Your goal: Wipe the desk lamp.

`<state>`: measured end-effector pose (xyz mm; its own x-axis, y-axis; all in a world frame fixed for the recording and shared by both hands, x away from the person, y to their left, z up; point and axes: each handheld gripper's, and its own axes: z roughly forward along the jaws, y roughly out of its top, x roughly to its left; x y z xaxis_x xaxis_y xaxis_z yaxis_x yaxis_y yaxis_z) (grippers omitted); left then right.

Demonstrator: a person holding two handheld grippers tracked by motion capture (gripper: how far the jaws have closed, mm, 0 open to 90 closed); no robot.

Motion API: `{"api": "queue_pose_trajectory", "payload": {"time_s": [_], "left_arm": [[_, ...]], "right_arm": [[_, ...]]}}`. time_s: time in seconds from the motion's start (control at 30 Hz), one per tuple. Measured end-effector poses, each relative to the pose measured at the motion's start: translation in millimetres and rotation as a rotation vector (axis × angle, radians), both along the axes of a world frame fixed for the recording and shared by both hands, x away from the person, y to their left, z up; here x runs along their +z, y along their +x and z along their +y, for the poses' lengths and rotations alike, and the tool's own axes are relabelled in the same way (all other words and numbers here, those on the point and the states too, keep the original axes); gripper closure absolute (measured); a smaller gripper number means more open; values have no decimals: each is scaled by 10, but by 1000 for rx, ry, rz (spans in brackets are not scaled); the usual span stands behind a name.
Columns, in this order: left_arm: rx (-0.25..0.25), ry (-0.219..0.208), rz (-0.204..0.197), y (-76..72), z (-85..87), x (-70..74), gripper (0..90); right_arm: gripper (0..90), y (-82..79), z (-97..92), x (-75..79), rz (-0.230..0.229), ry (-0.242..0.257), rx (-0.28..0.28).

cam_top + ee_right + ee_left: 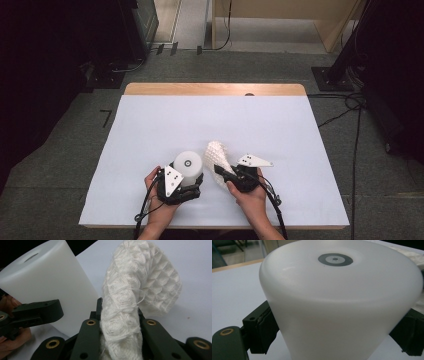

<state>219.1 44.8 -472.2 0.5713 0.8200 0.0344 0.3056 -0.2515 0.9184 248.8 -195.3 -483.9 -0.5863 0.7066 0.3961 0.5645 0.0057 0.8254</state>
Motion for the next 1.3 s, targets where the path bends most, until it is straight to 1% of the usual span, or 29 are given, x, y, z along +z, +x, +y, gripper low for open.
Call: {"api": "queue_pose_trajectory", "payload": {"time_s": [0.03, 0.07, 0.13, 0.2, 0.27, 0.3, 0.33, 0.37, 0.4, 0.47, 0.5, 0.53, 0.6, 0.63, 0.67, 0.7, 0.73, 0.77, 0.8, 0.83, 0.9, 0.93, 1.0, 1.03, 1.1, 1.13, 1.23, 1.3], "left_arm": [[-35, -14, -4, 5, 16, 12, 86], [-57, -24, -8, 9, 24, 25, 87], [-83, -33, -12, 18, 32, 36, 87], [-93, -25, -11, 25, 35, 36, 87], [-104, -18, -16, 24, 36, 39, 87], [-108, -18, -19, 23, 40, 46, 86], [-110, -28, -21, 23, 41, 52, 86], [-117, -26, -23, 23, 48, 65, 87], [-120, -24, -30, 23, 48, 76, 87], [-119, -24, -44, 16, 55, 103, 87], [-122, -34, -46, 17, 67, 117, 87], [-123, -40, -47, 17, 78, 132, 86], [-124, -37, -55, 14, 85, 151, 87], [-125, -36, -55, 15, 84, 153, 86], [-127, -35, -59, 19, 85, 149, 87], [-128, -32, -58, 26, 88, 143, 87], [-130, -28, -57, 36, 88, 134, 87], [-131, -24, -56, 45, 87, 119, 86], [-126, -20, -52, 58, 86, 104, 87], [-121, -17, -42, 73, 88, 88, 87], [-109, -22, -23, 85, 86, 51, 86], [-112, -24, -20, 85, 80, 36, 87], [-129, -7, -30, 92, 67, 18, 86], [-126, -2, -29, 100, 67, 15, 86], [-114, -11, -22, 114, 74, 16, 86], [-116, -16, -22, 115, 79, 19, 86], [-116, -23, -30, 111, 90, 36, 86], [-118, -33, -30, 103, 91, 46, 87]], "right_arm": [[775, 1, 7, 6, 0, 10, 5], [775, -1, 10, 22, -9, 17, 13], [775, -20, 13, 86, -30, 27, 26], [775, -58, 12, 188, -51, 50, 41], [775, -113, 15, 321, -89, 71, 53], [775, -138, 17, 384, -113, 74, 59], [775, -159, 20, 434, -128, 80, 62], [775, -172, 22, 461, -136, 85, 63], [775, -180, 29, 466, -132, 92, 67], [775, -163, 47, 412, -130, 66, 69], [775, -148, 51, 359, -117, 52, 62], [775, -125, 49, 294, -96, 42, 52], [776, -70, 54, 160, -39, 31, 38], [777, -50, 56, 111, -17, 25, 35], [777, -39, 56, 86, -5, 22, 36], [776, -32, 55, 82, -5, 22, 37], [776, -34, 55, 99, -8, 35, 41], [776, -44, 55, 133, -13, 51, 45], [775, -55, 61, 176, -27, 60, 56], [775, -70, 70, 220, -41, 61, 60], [774, -101, 77, 287, -54, 80, 66], [774, -115, 79, 308, -64, 82, 67], [774, -120, 75, 327, -68, 87, 73], [774, -113, 67, 325, -65, 89, 74], [775, -82, 49, 276, -62, 83, 59], [775, -71, 41, 234, -51, 74, 47], [776, -19, 31, 85, -5, 46, 34], [777, 7, 27, 47, 15, 33, 23]]}}
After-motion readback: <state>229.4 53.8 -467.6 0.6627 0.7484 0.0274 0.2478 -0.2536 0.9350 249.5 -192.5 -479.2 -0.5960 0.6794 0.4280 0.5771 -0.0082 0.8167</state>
